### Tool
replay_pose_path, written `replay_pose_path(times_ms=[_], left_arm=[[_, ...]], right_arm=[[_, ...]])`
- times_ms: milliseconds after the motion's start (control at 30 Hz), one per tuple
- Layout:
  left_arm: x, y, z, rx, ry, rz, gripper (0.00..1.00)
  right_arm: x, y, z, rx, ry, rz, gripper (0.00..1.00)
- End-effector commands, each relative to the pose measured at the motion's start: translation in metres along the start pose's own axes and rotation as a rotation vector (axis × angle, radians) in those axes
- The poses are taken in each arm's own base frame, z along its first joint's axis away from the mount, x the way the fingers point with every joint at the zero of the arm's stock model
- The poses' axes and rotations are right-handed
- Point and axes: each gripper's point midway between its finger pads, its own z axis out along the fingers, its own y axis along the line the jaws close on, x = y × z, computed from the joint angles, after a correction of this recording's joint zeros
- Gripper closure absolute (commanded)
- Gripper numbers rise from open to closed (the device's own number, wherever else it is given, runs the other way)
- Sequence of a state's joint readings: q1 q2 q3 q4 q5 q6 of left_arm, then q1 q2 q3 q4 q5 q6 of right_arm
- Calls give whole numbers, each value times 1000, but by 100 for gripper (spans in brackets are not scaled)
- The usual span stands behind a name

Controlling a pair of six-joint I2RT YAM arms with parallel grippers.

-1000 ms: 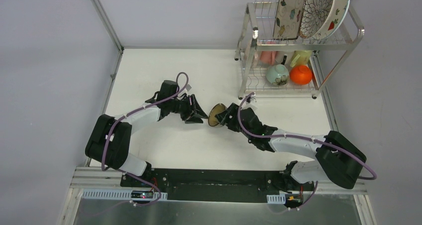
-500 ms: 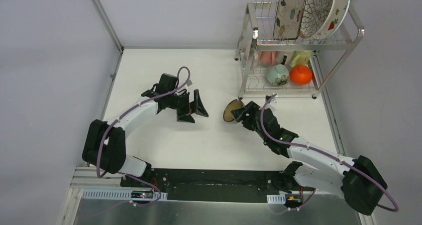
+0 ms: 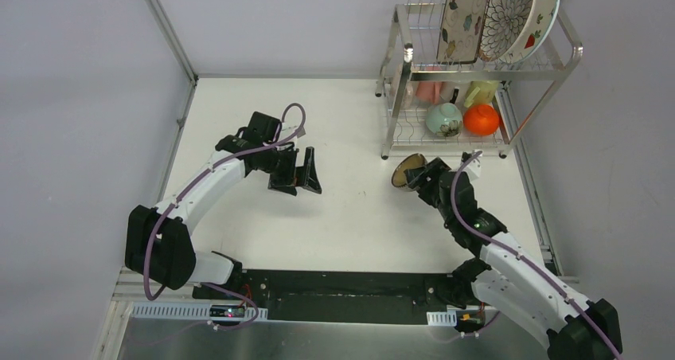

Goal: Load the mixed dishes into the dish rack
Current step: Turn the bowl upside down on the dish rack.

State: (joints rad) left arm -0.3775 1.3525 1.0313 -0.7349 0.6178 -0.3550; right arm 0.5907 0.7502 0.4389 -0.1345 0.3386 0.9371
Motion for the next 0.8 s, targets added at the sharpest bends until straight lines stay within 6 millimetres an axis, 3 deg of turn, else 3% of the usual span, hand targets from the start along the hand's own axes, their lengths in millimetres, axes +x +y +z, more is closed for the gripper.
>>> replay_pose_path(times_ms=[0, 267, 767], left_arm=[[-9, -4, -16, -15, -31, 101, 1], [-3, 11, -16, -76, -2, 150, 1], [5, 7, -18, -42, 9, 168, 1]], right_arm=[[-47, 28, -5, -59, -98, 33, 59], [-96, 28, 8, -13, -201, 11, 59], [-146, 41, 68, -43, -303, -67, 62]])
